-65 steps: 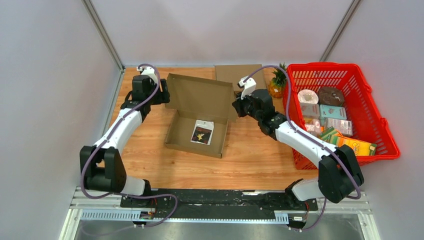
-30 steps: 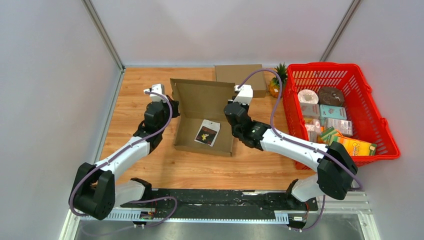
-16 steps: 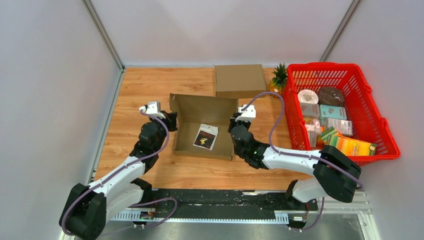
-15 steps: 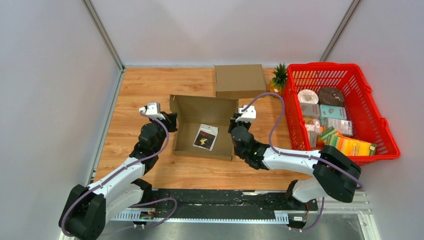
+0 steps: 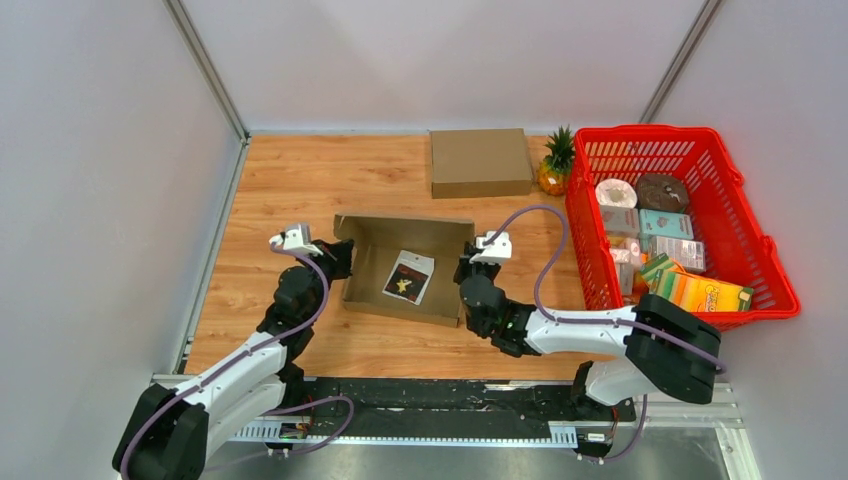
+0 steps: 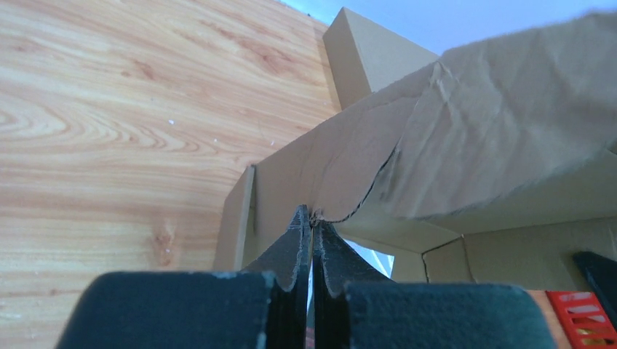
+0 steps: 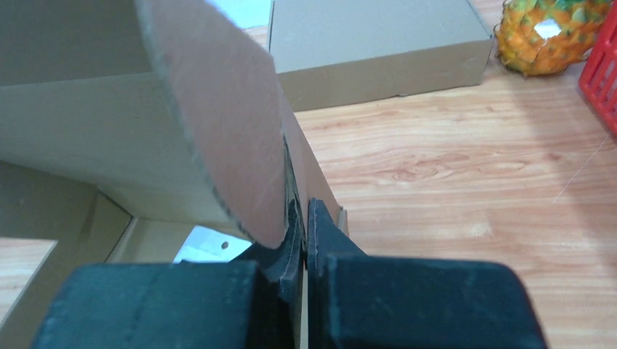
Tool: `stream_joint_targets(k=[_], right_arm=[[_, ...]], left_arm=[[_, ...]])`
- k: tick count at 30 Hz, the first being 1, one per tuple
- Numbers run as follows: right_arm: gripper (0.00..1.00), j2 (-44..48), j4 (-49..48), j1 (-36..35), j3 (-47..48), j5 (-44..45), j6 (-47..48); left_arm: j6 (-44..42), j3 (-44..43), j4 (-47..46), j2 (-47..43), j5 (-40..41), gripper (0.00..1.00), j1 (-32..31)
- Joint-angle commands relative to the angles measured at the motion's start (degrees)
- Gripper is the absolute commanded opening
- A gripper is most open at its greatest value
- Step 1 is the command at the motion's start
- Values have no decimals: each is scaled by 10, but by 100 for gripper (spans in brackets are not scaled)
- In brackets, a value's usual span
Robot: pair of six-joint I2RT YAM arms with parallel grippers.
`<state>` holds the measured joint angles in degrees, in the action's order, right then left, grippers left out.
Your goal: Fold the paper box
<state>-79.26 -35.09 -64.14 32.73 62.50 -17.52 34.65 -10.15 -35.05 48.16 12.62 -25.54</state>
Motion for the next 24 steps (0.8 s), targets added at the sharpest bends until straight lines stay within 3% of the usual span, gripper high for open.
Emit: stream_joint_targets(k=[1, 5, 8, 9, 10, 11, 12, 13, 14, 15, 17, 18, 21, 24], right_arm=[[1, 19, -30, -19, -38, 24, -54], [9, 19, -28, -41, -57, 21, -47], [30, 51, 73, -79, -58, 21, -64], [41, 90, 131, -103, -40, 13, -117], [48, 109, 289, -113, -28, 8, -158], [58, 129, 379, -120, -15, -8, -212], [60, 161, 469, -127, 1, -48, -312], [67, 182, 621, -135, 14, -61, -370], [80, 202, 656, -144, 8, -85, -391], [87, 222, 677, -147, 2, -171, -396], [96, 295, 748, -163, -15, -232, -420], [97, 326, 741, -165, -18, -321, -394], [100, 434, 789, -175, 15, -369, -391], [100, 459, 779, -114, 111, -402, -329]], left_arm=[[44, 41, 43, -6, 1, 0, -7], [47, 65, 83, -47, 26, 0, -7], [38, 75, 106, -80, 32, 0, -7], [31, 76, 112, -96, 37, 0, -7], [29, 77, 119, -103, 42, 0, -7], [25, 79, 136, -111, 46, 0, -7], [23, 80, 141, -121, 49, 0, -7], [23, 80, 146, -125, 49, 0, -7], [23, 83, 146, -128, 48, 0, -7], [26, 84, 145, -129, 45, 0, -7], [25, 85, 141, -125, 43, 0, -7], [23, 85, 142, -124, 38, 0, -7], [25, 87, 145, -127, 34, 0, -7], [28, 85, 164, -137, 34, 0, -7]])
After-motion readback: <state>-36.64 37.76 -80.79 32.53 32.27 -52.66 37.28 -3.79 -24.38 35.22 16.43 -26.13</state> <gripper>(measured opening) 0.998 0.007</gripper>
